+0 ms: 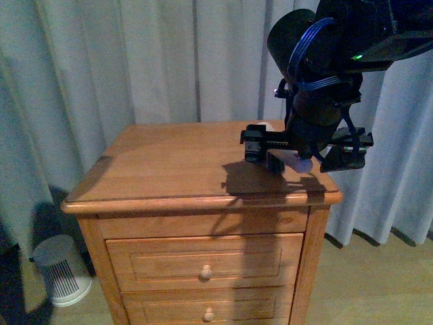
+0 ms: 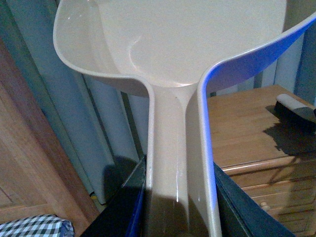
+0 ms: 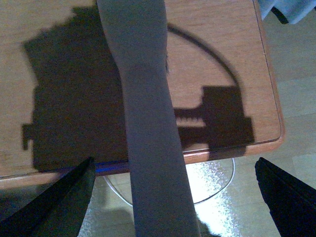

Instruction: Clean up trash

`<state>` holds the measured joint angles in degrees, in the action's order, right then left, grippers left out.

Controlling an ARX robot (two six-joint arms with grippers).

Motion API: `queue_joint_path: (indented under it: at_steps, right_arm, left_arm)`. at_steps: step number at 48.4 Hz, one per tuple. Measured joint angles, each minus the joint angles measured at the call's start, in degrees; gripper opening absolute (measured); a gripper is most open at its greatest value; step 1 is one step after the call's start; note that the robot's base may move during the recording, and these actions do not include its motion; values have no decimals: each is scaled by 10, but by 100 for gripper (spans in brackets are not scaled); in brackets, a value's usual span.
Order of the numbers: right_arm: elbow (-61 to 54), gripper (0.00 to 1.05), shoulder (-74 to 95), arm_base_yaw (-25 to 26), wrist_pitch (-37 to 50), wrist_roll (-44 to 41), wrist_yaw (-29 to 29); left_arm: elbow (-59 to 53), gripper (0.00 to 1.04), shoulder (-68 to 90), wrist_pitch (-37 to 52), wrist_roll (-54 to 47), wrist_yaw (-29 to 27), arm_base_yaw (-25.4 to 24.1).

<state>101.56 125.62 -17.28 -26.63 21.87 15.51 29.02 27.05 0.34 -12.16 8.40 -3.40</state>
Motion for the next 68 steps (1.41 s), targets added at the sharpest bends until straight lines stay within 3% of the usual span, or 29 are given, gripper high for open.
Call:
queue_joint_path:
  at_steps: [10,19,34,52,68]
  right_arm:
    - [11,97,10,0,0,0,-1]
    - [12,63,11,-1,0,9,-4]
    - [9,22,11,-1,2,13,-11]
    - [-16,20,0,3,33,2,-19]
    - [-141,20,-179,7,176,-106,-11]
  left_arm:
    - [0,29,0,0,0,0,0]
    - [0,29,0,0,0,0,0]
    - [0,29,0,0,0,0,0]
    - [0,29,0,0,0,0,0]
    - [0,29,0,0,0,0,0]
